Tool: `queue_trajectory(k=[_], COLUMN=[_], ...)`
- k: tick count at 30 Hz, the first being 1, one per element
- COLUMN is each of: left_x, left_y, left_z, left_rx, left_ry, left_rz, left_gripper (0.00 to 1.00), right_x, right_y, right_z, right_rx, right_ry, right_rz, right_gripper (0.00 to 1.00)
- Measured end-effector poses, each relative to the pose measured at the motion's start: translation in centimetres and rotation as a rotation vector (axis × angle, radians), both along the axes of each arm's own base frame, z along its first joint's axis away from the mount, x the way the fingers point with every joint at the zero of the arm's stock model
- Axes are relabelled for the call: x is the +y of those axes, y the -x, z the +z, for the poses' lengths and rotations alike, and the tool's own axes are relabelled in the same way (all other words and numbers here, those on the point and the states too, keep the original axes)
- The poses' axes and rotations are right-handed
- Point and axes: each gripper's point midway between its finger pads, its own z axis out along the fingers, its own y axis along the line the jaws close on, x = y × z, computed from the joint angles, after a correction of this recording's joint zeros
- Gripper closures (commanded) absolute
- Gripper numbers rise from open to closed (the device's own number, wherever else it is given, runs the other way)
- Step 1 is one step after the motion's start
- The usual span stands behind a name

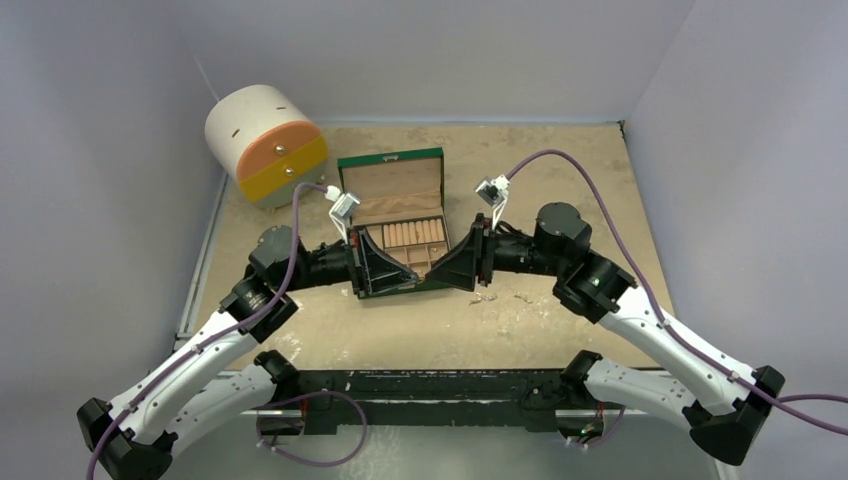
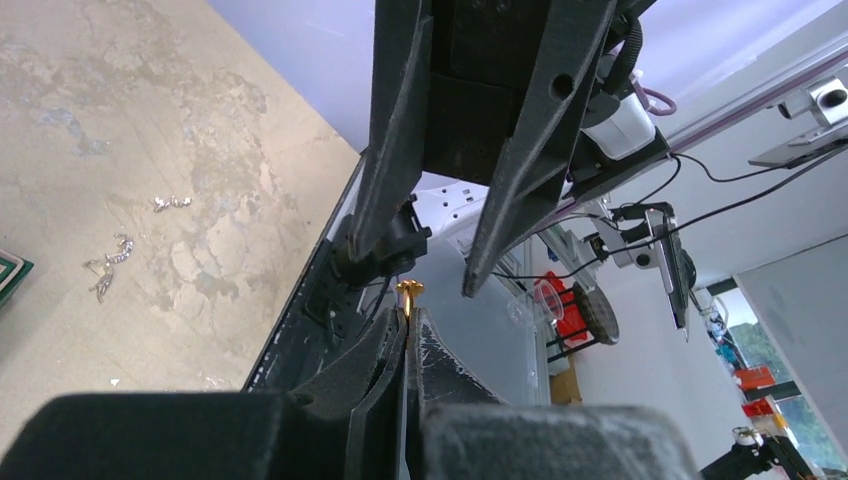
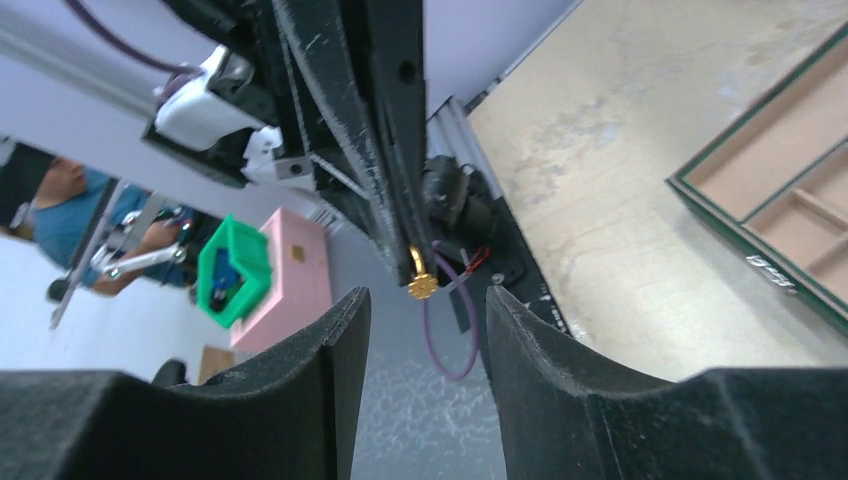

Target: Organize the mixed jewelry

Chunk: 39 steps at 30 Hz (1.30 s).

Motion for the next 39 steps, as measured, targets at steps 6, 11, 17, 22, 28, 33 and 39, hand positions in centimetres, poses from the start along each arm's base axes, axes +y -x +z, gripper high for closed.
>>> queue_trajectory(k=[6,11,17,22,28,33,39], left_x=[0.0,0.0,0.0,-0.1,-0.1,-0.1,-0.1], left_y=[0.2,0.3,0.5,0.5,0.6,0.6,0.6], left_z=[0.1,0.1,0.5,0.7,0.7,0.7,0.7], left_rx=[-0.002,-0.003,-0.021,-0.028,-0.032,-0.031,-0.031], left_ry=[0.001,0.002,0.017,0.022,0.024,0.023,0.023], left_rz=[-0.009,-0.013,-0.027,-0.035,-0.04,-0.042,-0.042], left_gripper=[1.0,1.0,1.0,1.0,1.0,1.0,1.0], right_x=[0.7,1.1,1.4,1.5,1.5,1.4,1.3], right_y=[1.5,1.8,1.9,1.7,1.4,1.3,1.5], right_z=[0.4,0.8,1.1,1.2,0.9,0.7,0.4], right_rx=[0.028,0.04,0.041,0.046,0.054,0.065,0.077], right_ry=[-0.068,-0.097,-0.115,-0.12,-0.127,-0.133,-0.136], right_rz=[0.105,0.14,0.157,0.157,0.15,0.149,0.156], right_gripper=[0.53,0.56,0.62,0.69,0.74,0.78,0.78])
